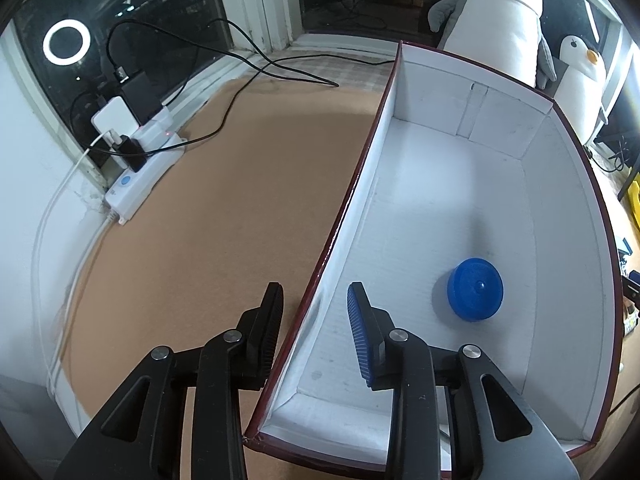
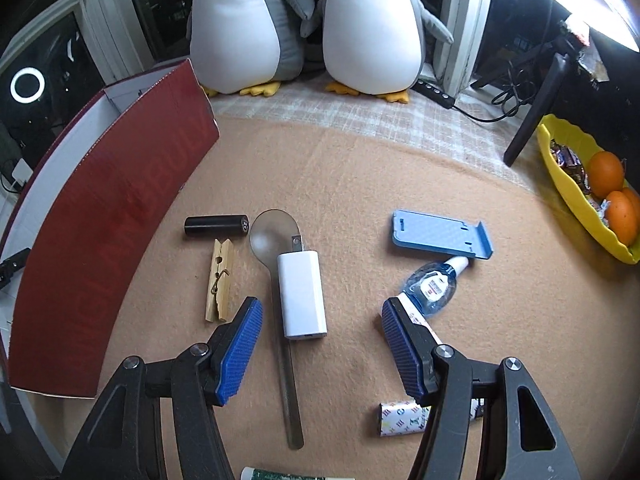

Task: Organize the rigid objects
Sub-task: 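Move the right tool back and grasp the white charger plug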

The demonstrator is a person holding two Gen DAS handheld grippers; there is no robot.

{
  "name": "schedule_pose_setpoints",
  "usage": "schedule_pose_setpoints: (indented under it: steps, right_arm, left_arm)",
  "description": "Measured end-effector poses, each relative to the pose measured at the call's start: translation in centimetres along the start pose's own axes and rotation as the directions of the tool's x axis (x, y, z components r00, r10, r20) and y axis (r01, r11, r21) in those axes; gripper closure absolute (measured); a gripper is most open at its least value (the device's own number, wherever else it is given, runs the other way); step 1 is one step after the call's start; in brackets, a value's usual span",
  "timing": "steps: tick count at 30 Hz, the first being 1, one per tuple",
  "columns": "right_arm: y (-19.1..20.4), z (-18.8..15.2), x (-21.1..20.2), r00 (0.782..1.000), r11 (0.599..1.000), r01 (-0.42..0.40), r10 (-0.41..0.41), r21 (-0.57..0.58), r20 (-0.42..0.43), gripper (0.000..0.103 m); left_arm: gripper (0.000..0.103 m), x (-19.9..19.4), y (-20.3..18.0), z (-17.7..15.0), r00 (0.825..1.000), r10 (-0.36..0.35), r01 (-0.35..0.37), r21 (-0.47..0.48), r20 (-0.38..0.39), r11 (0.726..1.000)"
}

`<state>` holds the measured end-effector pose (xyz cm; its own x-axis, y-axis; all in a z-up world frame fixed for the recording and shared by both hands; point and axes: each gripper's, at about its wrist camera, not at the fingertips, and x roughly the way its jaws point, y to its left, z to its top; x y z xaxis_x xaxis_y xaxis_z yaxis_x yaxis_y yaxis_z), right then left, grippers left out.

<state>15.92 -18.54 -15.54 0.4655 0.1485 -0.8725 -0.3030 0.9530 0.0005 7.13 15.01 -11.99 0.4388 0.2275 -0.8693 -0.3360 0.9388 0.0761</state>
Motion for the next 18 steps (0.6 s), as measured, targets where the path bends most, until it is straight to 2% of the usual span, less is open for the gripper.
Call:
schedule_pose_setpoints:
  steps: [8, 14, 18]
  right_arm:
    - [0.0, 0.8, 1.8, 0.999, 1.000, -0.020, 0.020, -0.007, -0.034, 0.060]
    - [0.0, 1.2, 2.4, 0.998, 0.999, -0.035, 0.034, -0.014, -0.056, 0.081]
    - [-0.1, 1.2, 2.4, 0.998, 0.999, -0.033, 0.032, -0.010, -0.053, 0.082]
  left_arm:
    - [0.071, 0.1, 0.1, 0.0, 1.000, 0.010, -0.010, -0.012, -0.006, 1.000]
    - [0.071, 0.2, 0.1, 0.0, 1.000, 0.012, -0.012, -0.016, -0.004, 1.000]
    - [0.071, 0.2, 0.1, 0.0, 1.000, 0.012, -0.012, -0.016, -0.005, 1.000]
